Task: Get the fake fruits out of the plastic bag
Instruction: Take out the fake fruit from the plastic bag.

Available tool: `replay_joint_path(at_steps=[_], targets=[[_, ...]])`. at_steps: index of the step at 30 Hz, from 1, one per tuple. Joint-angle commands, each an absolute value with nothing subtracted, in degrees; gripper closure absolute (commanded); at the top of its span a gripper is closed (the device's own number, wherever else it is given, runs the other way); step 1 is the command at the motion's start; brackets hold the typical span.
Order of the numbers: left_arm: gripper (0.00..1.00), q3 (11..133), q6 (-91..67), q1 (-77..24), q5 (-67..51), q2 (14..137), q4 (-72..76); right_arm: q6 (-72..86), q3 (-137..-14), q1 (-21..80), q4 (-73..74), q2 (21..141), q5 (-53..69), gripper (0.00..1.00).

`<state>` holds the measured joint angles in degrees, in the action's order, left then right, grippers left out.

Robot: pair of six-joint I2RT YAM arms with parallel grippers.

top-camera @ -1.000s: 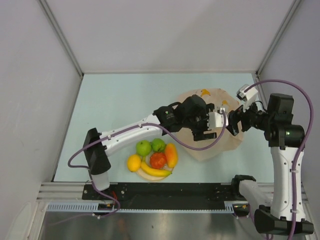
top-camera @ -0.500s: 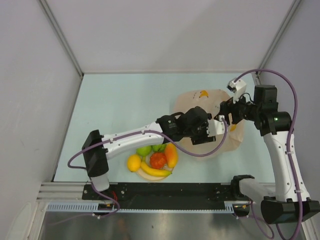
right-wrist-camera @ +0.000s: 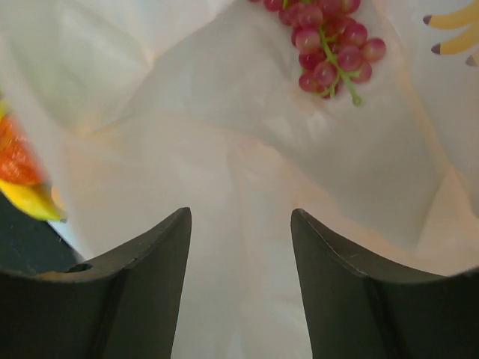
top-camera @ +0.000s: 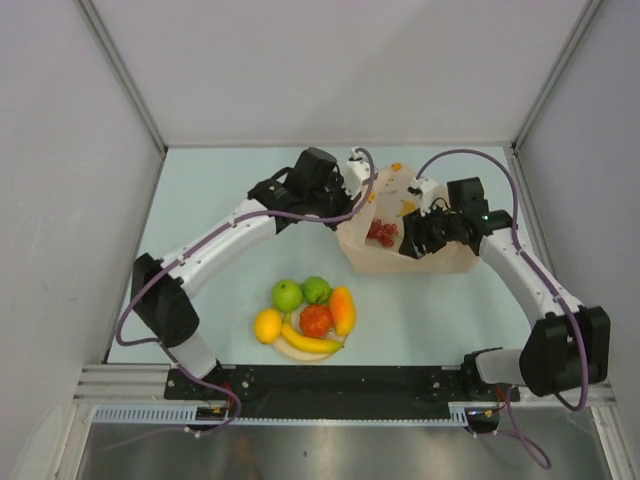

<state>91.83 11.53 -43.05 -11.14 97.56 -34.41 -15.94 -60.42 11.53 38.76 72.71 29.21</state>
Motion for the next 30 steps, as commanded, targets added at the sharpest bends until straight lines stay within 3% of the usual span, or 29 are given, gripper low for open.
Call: replay_joint_path(at_steps=[1, 15, 23, 26, 28, 29, 30], targets=[[1.0, 88.69, 10.54, -45.0, -20.47, 88.96, -30.68, -13.36, -60.91, 14.06, 24.37, 79.08, 25.77, 0.36], [1.0, 85.78, 10.11, -45.44, -23.91, 92.19, -28.65, -14.15, -61.96, 21.7, 5.46, 97.29, 13.63, 0.11], [1.0, 86.22, 10.2, -45.88, -24.17, 93.87, -29.18, -15.91, -68.89, 24.87, -0.26, 108.27, 5.28, 0.1], [1.0, 86.13, 10.2, -46.14, -23.91, 93.6, -29.36, -14.77, -74.25, 24.44, 4.73, 112.66, 3.25, 0.16], [1.0, 85.78, 10.46, -46.41, -23.64, 93.34, -29.44, -14.68, -77.16, 24.08, 6.94, 114.6, 3.6, 0.28], [1.0, 85.69, 10.55, -46.49, -23.29, 93.25, -29.27, -14.94, -77.52, 23.65, 7.12, 114.7, 4.21, 0.48], [1.0, 85.52, 10.72, -46.58, -22.94, 93.25, -29.27, -15.38, -77.61, 23.38, 7.12, 114.7, 6.31, 0.59]])
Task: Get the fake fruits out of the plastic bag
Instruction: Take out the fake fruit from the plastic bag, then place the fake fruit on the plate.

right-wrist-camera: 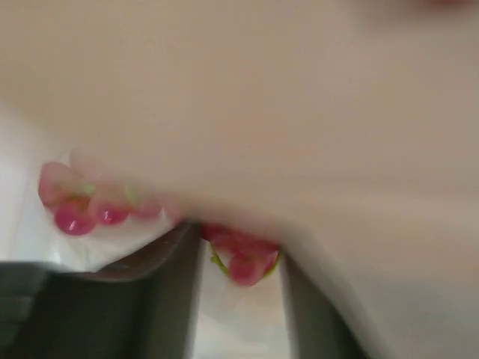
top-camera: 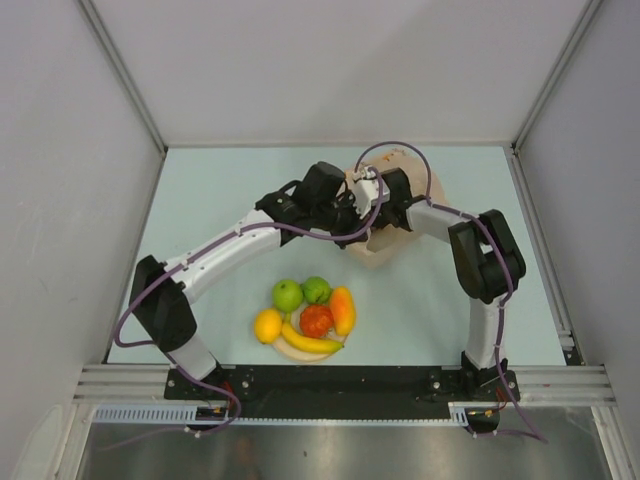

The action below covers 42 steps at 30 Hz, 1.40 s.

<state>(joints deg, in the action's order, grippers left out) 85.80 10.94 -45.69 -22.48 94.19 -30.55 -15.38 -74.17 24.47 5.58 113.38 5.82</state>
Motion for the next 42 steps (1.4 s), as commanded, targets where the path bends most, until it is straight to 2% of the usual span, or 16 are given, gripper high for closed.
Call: replay_joint_path(at_steps=[1, 2, 4, 6, 12, 19, 20, 21, 22, 25, 27, 28, 29, 35, 42], targets=[[1.0, 85.34, 10.81, -46.76, -22.68, 93.25, -29.09, -15.55, -77.61, 23.03, 7.47, 114.26, 6.94, 0.68], [1.0, 85.25, 10.81, -46.76, -21.81, 93.34, -29.0, -16.43, -77.61, 22.77, 7.73, 114.08, 7.38, 0.8], [1.0, 85.6, 10.46, -46.67, -20.75, 93.51, -29.0, -17.05, -77.61, 22.24, 9.83, 112.08, 8.61, 0.88], [1.0, 85.87, 9.59, -46.5, -19.08, 94.04, -28.57, -17.31, -77.43, 20.93, 13.51, 109.09, 11.49, 0.92], [1.0, 89.2, 5.45, -44.04, -15.57, 97.72, -26.28, -19.76, -75.41, 17.06, 22.83, 93.89, 24.14, 0.94], [0.98, 99.91, 5.62, -42.54, -14.33, 103.7, -26.19, -22.32, -72.77, 16.26, 29.7, 78.68, 28.83, 0.96], [0.9, 100.8, 5.62, -42.28, -14.15, 104.23, -26.37, -22.67, -72.69, 16.35, 30.4, 77.27, 29.09, 0.96], [0.77, 101.68, 5.63, -42.19, -14.06, 104.67, -26.54, -23.11, -72.77, 16.52, 32.06, 75.86, 29.44, 0.96], [0.56, 103.26, 5.63, -42.01, -13.89, 105.11, -26.98, -23.9, -72.77, 16.78, 33.12, 72.46, 29.53, 0.96], [0.31, 104.76, 6.15, -41.75, -12.13, 104.51, -27.51, -25.31, -72.86, 18.45, 36.38, 65.51, 28.48, 0.97], [0.18, 104.59, 6.24, -41.14, -12.65, 101.96, -28.04, -27.24, -72.86, 21.26, 38.13, 61.28, 25.68, 0.98], [0.06, 104.24, 6.24, -40.78, -13.44, 100.82, -28.47, -27.86, -73.04, 22.57, 38.49, 59.61, 24.53, 0.99], [0.02, 103.72, 6.33, -40.43, -14.49, 99.33, -28.74, -28.64, -73.3, 23.72, 38.84, 55.94, 22.26, 1.0], [0.0, 99.67, 7.56, -37.88, -17.67, 87.81, -28.74, -28.92, -78.64, 37.25, 40.16, 50.89, 13.9, 1.0], [0.0, 94.31, 15.28, -36.92, -11.87, 75.51, -30.58, -28.3, -87.61, 40.5, 41.83, 59.12, 20.47, 1.0]])
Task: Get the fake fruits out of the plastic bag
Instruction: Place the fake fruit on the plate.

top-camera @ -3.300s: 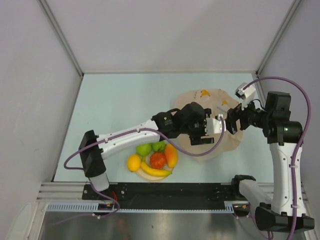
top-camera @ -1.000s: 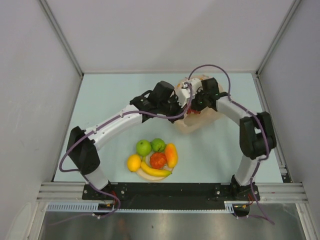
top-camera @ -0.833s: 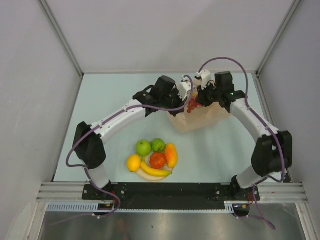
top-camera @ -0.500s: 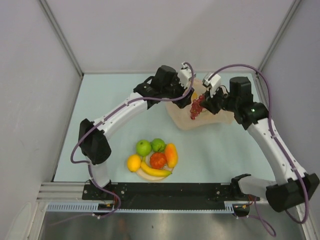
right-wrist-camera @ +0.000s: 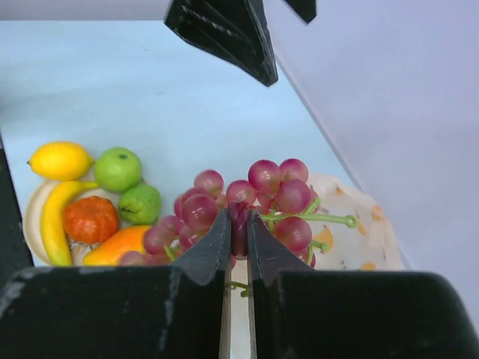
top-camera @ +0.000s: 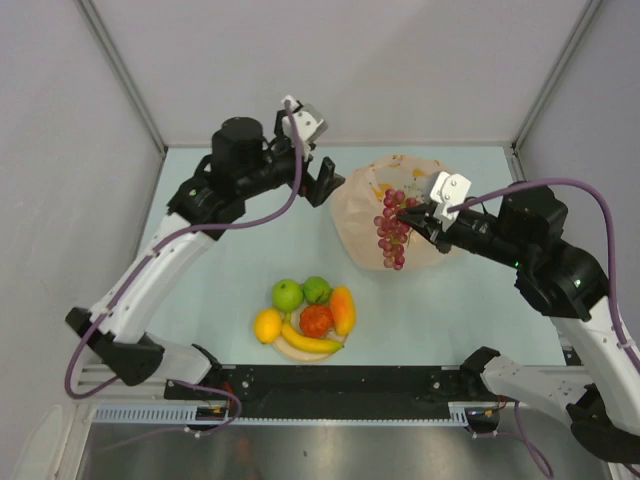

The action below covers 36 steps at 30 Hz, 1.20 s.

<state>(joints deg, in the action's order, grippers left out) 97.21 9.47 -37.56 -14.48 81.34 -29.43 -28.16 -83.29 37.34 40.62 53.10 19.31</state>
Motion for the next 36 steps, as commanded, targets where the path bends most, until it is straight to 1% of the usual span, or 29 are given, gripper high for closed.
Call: replay_joint_path(at_steps=[1, 3, 4, 7, 14, 24, 32, 36], targets=[[0.0, 92.65, 15.9, -36.39, -11.43, 72.45, -31.46, -28.56, -88.06, 44.0, 42.01, 60.28, 20.65, 1.0], [0.0, 89.06, 17.05, -33.67, -11.08, 69.63, -32.08, -29.44, -87.98, 48.58, 41.75, 63.26, 19.95, 1.0], [0.0, 87.73, 17.4, -31.14, -10.9, 67.17, -32.34, -29.97, -87.89, 52.69, 41.05, 64.24, 19.17, 1.0], [0.0, 83.07, 17.93, -27.0, -11.94, 63.47, -32.34, -27.88, -87.71, 56.24, 39.56, 69.07, 20.64, 1.0], [0.0, 77.7, 14.95, -15.4, -18.98, 53.81, -33.05, -26.28, -84.47, 59.4, 35.08, 77.77, 25.49, 1.0], [0.0, 69.79, 10.81, -7.91, -24.69, 47.03, -33.75, -21.71, -77.44, 65.56, 28.48, 85.34, 27.95, 1.0], [0.0, 68.91, 8.61, -4.75, -28.04, 44.65, -34.01, -15.04, -75.06, 64.34, 23.03, 90.79, 26.9, 1.0], [0.0, 68.82, 8.0, -3.69, -29.44, 44.3, -34.1, -13.28, -73.74, 62.93, 20.84, 91.84, 23.57, 1.0]])
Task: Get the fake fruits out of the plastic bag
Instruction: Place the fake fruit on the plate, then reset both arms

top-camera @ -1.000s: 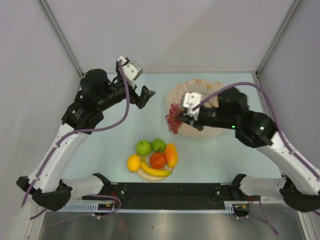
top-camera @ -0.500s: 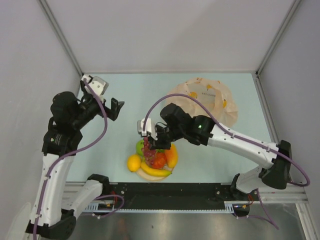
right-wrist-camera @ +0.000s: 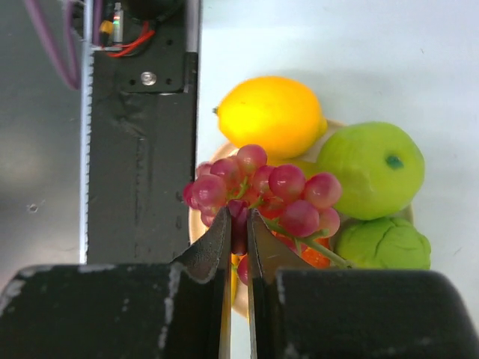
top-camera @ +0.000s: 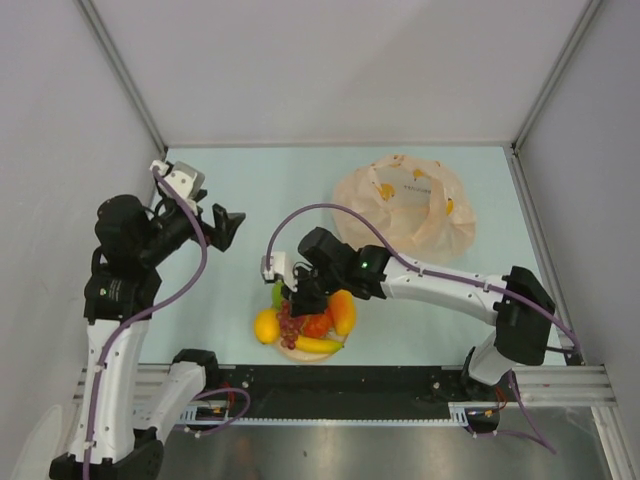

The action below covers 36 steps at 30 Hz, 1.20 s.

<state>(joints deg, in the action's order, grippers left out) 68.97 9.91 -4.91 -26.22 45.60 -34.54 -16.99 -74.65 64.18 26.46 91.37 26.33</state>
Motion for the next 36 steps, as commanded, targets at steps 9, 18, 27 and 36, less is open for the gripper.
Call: replay_joint_path(at_steps=[9, 18, 27, 36], targets=[[0.0, 68.12, 7.21, -2.81, -32.08, 44.3, -33.49, -12.92, -72.86, 60.03, 21.44, 90.27, 18.46, 0.36], [0.0, 66.19, 8.0, -2.72, -33.4, 45.88, -32.87, -12.83, -74.08, 58.8, 26.35, 80.08, 8.2, 0.0], [0.0, 59.6, 9.49, -2.72, -26.81, 47.72, -32.52, -11.34, -72.87, 57.58, 39.28, 71.03, -11.87, 0.0], [0.0, 55.11, 8.26, -0.97, -24.08, 50.97, -30.94, -8.53, -67.59, 45.37, 39.99, 62.67, -9.06, 0.0]])
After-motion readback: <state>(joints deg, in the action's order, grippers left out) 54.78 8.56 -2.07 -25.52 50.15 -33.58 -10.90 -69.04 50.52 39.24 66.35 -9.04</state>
